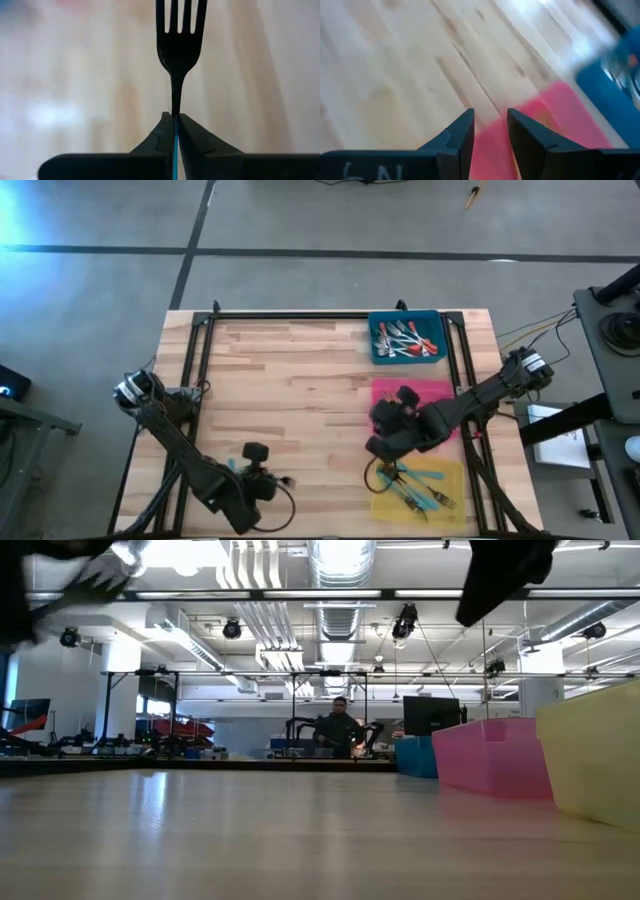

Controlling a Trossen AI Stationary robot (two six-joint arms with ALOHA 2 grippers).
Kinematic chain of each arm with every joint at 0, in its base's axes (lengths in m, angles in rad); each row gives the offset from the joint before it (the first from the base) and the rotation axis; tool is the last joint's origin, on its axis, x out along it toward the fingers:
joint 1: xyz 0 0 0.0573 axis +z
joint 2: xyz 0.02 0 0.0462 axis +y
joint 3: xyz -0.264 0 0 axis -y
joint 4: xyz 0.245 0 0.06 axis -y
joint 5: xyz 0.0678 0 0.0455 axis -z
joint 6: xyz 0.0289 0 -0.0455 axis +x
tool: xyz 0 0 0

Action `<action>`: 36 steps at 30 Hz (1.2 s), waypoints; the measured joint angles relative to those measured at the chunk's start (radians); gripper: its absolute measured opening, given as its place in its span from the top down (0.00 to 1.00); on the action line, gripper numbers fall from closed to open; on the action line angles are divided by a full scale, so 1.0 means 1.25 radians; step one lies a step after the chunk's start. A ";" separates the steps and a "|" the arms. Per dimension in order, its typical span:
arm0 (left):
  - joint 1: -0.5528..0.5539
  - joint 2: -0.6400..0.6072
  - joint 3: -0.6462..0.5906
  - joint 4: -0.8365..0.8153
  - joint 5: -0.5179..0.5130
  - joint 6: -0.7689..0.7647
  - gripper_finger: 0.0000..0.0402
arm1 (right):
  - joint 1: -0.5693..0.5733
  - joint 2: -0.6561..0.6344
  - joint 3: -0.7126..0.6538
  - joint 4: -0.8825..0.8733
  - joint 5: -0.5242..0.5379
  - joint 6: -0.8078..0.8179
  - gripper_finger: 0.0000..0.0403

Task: Sort silverware by color (type)
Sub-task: Put the blue fork into the yellow bin

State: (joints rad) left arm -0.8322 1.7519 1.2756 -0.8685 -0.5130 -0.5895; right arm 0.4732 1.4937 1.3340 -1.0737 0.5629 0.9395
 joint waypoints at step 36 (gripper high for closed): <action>0.175 0.013 0.016 0.895 -0.497 0.197 1.00 | 0.162 0.154 -0.081 0.865 0.431 -0.208 0.59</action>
State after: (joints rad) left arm -0.6140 1.7687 1.2951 0.2507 -1.1347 -0.3431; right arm 0.6759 1.6859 1.2327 0.0077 1.1018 0.6796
